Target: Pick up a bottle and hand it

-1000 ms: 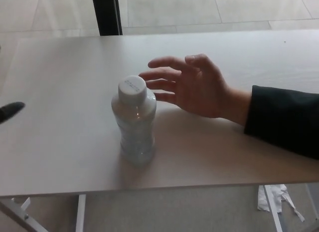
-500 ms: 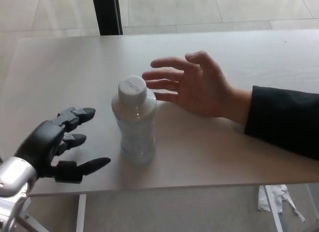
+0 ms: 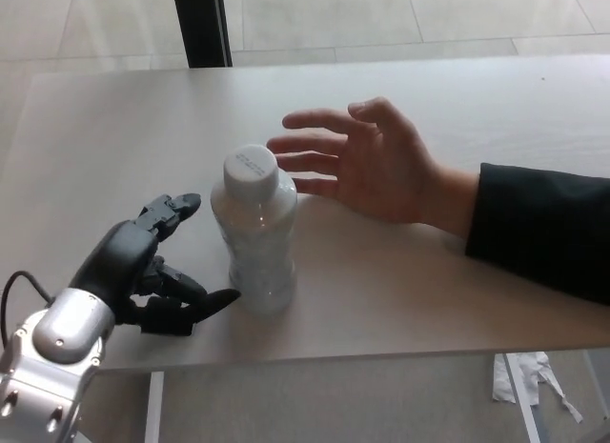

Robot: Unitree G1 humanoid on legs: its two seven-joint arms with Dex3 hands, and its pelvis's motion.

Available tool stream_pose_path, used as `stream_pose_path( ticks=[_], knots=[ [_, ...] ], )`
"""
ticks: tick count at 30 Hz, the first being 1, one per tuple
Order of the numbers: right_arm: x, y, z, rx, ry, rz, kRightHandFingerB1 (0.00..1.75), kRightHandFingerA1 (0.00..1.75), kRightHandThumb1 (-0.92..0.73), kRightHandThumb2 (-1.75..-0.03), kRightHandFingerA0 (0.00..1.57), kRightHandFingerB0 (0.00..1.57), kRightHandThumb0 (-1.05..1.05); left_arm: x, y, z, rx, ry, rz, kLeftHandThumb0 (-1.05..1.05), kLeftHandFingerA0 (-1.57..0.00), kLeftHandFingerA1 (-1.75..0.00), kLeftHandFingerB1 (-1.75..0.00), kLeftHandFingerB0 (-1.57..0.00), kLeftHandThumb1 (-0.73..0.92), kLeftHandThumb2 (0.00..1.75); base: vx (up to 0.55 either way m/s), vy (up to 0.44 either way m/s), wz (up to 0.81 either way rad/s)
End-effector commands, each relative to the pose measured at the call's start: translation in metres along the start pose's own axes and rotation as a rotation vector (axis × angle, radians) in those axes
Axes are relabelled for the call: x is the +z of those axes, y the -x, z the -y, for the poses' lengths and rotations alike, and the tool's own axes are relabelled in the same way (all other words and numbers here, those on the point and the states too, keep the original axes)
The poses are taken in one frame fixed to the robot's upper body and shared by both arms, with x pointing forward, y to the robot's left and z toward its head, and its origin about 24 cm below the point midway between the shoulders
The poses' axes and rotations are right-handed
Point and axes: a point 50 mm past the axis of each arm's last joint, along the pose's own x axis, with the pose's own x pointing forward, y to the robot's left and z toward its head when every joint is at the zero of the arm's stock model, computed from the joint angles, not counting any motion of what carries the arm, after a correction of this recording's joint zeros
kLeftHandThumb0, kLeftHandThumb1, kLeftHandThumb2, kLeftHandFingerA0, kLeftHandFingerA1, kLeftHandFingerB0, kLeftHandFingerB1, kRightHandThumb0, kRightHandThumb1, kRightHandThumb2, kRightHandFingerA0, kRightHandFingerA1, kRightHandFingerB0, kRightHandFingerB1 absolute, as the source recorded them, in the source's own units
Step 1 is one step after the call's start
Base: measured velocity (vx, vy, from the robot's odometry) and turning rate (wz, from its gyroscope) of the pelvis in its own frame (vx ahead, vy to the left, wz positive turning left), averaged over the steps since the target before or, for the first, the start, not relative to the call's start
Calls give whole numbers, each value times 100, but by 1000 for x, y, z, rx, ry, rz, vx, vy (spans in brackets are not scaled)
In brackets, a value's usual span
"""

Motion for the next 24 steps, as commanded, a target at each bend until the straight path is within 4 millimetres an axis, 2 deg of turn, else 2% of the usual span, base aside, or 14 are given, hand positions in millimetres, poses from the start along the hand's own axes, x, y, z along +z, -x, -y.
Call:
stream_pose_path(
  ticks=[1,3,5,6,7,8,9,10,12,13,15,19,23,24],
  knots=[
    [8,-1,-2,17,22,12,34,53,-52,-57,81,42,-53,-12,0,6,106,46,-51,-81,-18,-57,0,0,41,80,0,0,0],
    [9,-1,-3,17,20,12,35,53,-52,-57,79,43,-55,-14,0,10,108,58,-52,-82,-6,-47,0,0,43,79,0,0,0],
    [10,-2,-3,15,28,18,35,52,-52,-57,77,43,-55,-16,0,19,102,73,-44,-81,-5,-45,0,0,42,77,0,0,0],
    [10,-1,-3,19,27,17,48,76,-42,-80,88,36,-63,-17,0,22,97,78,-41,-93,-2,-32,0,0,53,87,0,0,0],
    [9,-2,-3,16,13,14,35,67,-52,-56,97,43,-52,-19,0,29,81,76,-42,-95,0,-21,0,0,54,92,0,0,0],
    [9,-2,-2,14,10,15,35,67,-52,-56,97,43,-52,-20,0,32,75,78,-44,-95,0,-21,0,0,54,92,0,0,0],
    [10,-4,-3,17,21,17,48,68,-41,-81,85,35,-59,-20,0,35,69,73,-40,-96,0,-21,0,0,55,92,0,0,0],
    [10,-4,-3,22,32,19,34,57,-53,-57,87,42,-53,-20,0,37,63,70,-38,-95,0,-21,0,0,54,94,0,0,0],
    [10,-5,-4,38,38,36,33,66,-53,-56,95,42,-50,-19,-1,43,42,57,-34,-89,0,-25,0,0,52,95,0,0,0],
    [10,-6,-5,40,36,35,34,55,-54,-57,80,42,-51,-19,-1,44,35,56,-31,-87,-1,-32,-1,0,51,94,0,0,0],
    [12,-7,-6,28,36,30,34,53,-52,-57,85,42,-53,-17,-3,46,23,43,-37,-85,-1,-34,-5,0,50,92,0,0,0],
    [14,-11,-6,38,34,47,34,47,-52,-57,74,42,-51,-12,-6,52,9,45,-19,-90,0,-18,0,0,52,88,0,0,0],
    [16,-13,-8,49,17,57,34,50,-50,-56,73,43,-52,1,-12,59,44,55,32,-77,-2,-37,0,0,35,76,0,0,0],
    [16,-13,-9,55,18,54,34,49,-49,-56,72,42,-54,6,-14,62,73,54,62,-79,-1,-52,0,0,47,55,0,0,0]
  ],
)
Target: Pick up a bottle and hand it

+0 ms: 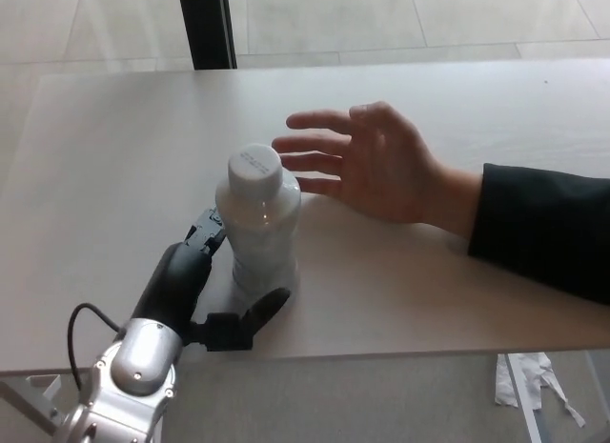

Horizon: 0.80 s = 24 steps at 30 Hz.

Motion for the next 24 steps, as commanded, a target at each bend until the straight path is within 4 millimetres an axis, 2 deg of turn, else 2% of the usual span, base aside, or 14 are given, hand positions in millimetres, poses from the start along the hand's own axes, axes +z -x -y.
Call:
stream_pose_path(
  ticks=[1,3,5,9,10,11,13,14,15,16,17,19,23,24],
  knots=[
    [7,-3,0,15,9,27,46,59,-42,-78,65,37,-64,5,-8,14,63,-12,25,-81,-1,-44,0,0,48,89,0,0,0],
    [6,-4,0,14,24,23,47,74,-41,-79,81,36,-65,14,-12,20,93,11,42,-81,-2,-53,0,0,46,56,0,0,0],
    [5,-4,0,11,26,22,35,69,-50,-55,94,43,-53,18,-13,23,106,16,53,-81,0,-50,0,0,50,90,0,0,0],
    [5,-5,-4,27,36,19,46,73,-43,-80,84,36,-70,30,-18,36,191,60,144,-72,-6,-57,0,0,38,74,0,0,0],
    [5,-5,-4,27,41,21,34,102,-51,-56,98,42,-60,31,-19,38,210,88,145,-71,-6,-57,0,0,41,74,0,0,0],
    [5,-5,-5,23,48,21,47,111,-40,-80,104,36,-62,35,-22,44,247,137,138,-73,-9,-60,0,0,43,75,0,0,0],
    [6,-4,-5,24,48,18,47,69,-42,-79,81,37,-65,38,-25,49,286,200,115,-69,-17,-64,0,0,42,74,0,0,0],
    [6,-4,-5,26,45,26,47,96,-41,-80,88,36,-61,40,-26,53,318,234,88,-67,-24,-65,0,0,41,74,0,0,0],
    [6,-5,-5,20,41,21,35,89,-51,-56,94,44,-57,42,-27,57,339,255,77,-63,-25,-66,0,0,43,73,0,0,0],
    [5,-5,-4,20,37,18,48,69,-40,-79,77,38,-61,43,-28,59,355,268,73,-53,-36,-71,0,0,53,56,0,0,0],
    [5,-4,-6,27,34,14,35,52,-50,-57,78,44,-57,44,-29,62,397,281,75,-49,-54,-89,0,0,44,74,0,0,0],
    [5,-4,-7,27,46,22,47,80,-42,-79,92,38,-62,42,-30,65,449,279,80,-25,-86,-129,-5,0,73,62,0,0,0],
    [5,-4,-7,23,12,35,35,60,-50,-56,90,45,-56,37,-32,69,533,242,53,-11,-91,-165,-26,-4,92,70,0,0,0],
    [6,-4,-6,19,0,37,48,80,-40,-79,94,39,-61,35,-32,69,552,216,52,-13,-94,-170,-30,-13,92,71,0,0,0]
  ],
)
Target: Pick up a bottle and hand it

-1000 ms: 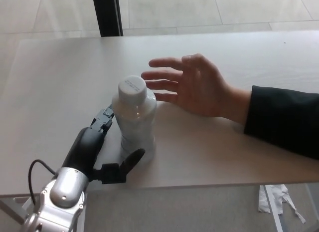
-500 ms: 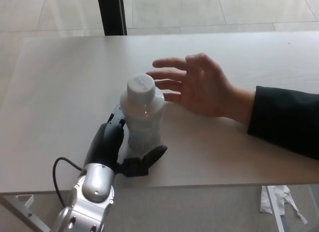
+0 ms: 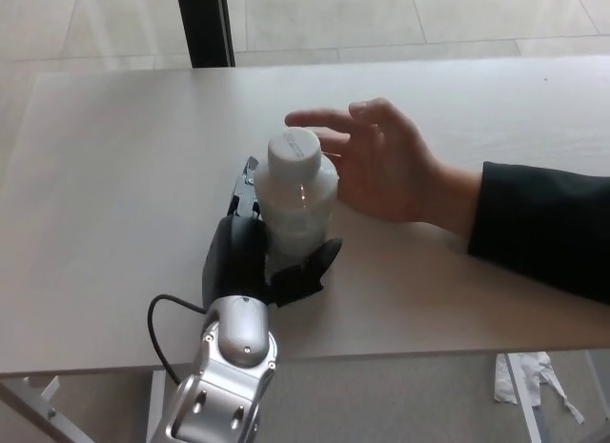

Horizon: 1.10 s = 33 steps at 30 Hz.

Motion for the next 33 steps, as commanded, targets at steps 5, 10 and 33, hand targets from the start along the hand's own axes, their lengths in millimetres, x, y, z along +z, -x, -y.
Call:
stream_pose_path(
  ticks=[5,10,33],
  knots=[
    [5,0,1,-9,-18,38,34,53,-50,-57,75,44,-57,-2,6,20,308,85,12,-13,-97,-164,-48,-39,92,71,0,0,0],
    [3,1,2,-36,25,23,35,134,-56,-58,112,45,-48,-10,6,18,304,24,32,-6,-93,-175,-171,-74,73,118,0,0,0],
    [5,-1,3,-50,32,15,35,128,-55,-57,104,46,-47,76,-10,-7,129,110,395,1,-105,-175,-173,-81,56,142,0,0,0]
  ],
)
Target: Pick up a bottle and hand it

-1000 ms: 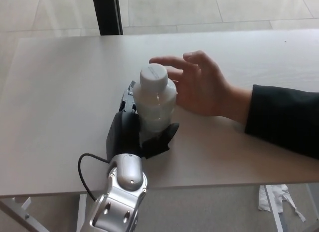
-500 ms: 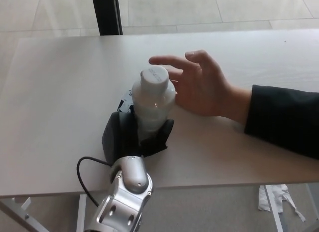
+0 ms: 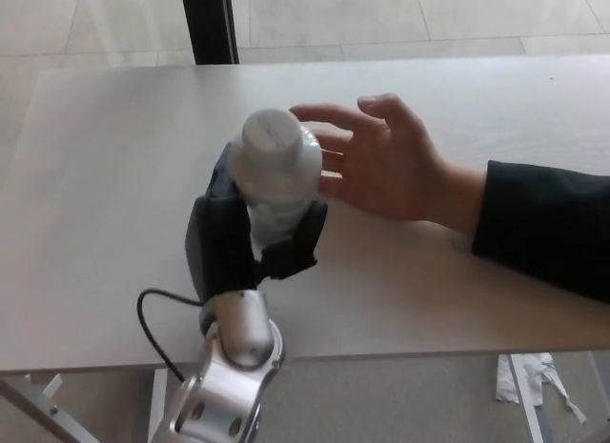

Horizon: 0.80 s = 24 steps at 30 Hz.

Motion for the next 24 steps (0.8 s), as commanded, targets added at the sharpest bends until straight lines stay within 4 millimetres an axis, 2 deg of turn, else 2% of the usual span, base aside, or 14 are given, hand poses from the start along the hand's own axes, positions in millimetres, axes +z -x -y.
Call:
stream_pose_path(
  ticks=[1,2,3,7,8,9,11,12,13,14,16,18,20,24],
  knots=[
    [6,-4,3,-12,13,22,34,94,-55,-58,102,45,-47,49,-29,16,-84,30,106,-1,-107,-175,-168,-84,53,141,0,0,0],
    [6,-5,2,-13,14,21,35,86,-55,-58,102,45,-47,55,-35,19,-92,32,112,-4,-107,-175,-152,-91,55,145,0,0,0],
    [6,-5,2,-12,25,11,49,110,-45,-81,100,38,-53,60,-39,24,-108,32,121,-9,-102,-175,-154,-87,51,143,0,0,0],
    [7,-5,-2,1,32,18,49,132,-45,-81,109,40,-61,68,-48,33,-146,22,129,-15,-98,-167,-155,-83,53,123,0,0,0],
    [7,-6,-4,2,33,19,35,146,-56,-57,101,45,-50,70,-50,35,-148,20,125,-16,-98,-165,-152,-85,52,122,0,0,0],
    [8,-7,-5,11,46,30,50,133,-45,-82,112,39,-59,74,-54,39,-153,27,111,-16,-97,-165,-150,-87,48,123,0,0,0],
    [7,-9,-6,8,33,14,35,123,-55,-58,102,46,-51,77,-58,43,-157,36,104,-16,-98,-165,-150,-86,49,121,0,0,0],
    [8,-10,-8,14,40,12,37,161,-54,-61,98,44,-51,77,-61,48,-168,29,100,-15,-97,-164,-149,-86,47,126,0,0,0],
    [7,-11,-10,19,40,16,36,155,-54,-59,97,44,-52,75,-61,49,-182,3,101,-16,-94,-166,-150,-83,49,123,0,0,0],
    [8,-11,-12,29,17,24,35,91,-55,-57,82,45,-51,73,-62,50,-186,-12,96,-17,-94,-167,-149,-82,52,119,0,0,0],
    [8,-11,-17,41,2,34,35,63,-51,-57,89,46,-54,68,-66,48,-186,-30,77,-19,-91,-168,-150,-80,54,112,0,0,0],
    [7,-12,-22,58,3,35,35,137,-53,-58,97,46,-49,62,-72,45,-173,-84,38,-18,-90,-167,-145,-80,59,104,0,0,0],
    [8,-13,-24,60,4,29,35,111,-54,-57,104,46,-49,60,-77,42,-161,-125,36,-15,-90,-166,-142,-80,58,105,0,0,0],
    [11,-12,-31,69,-2,36,36,145,-54,-59,103,47,-47,56,-95,30,-99,-251,52,-14,-85,-175,-161,-71,66,88,0,0,0]
  ],
)
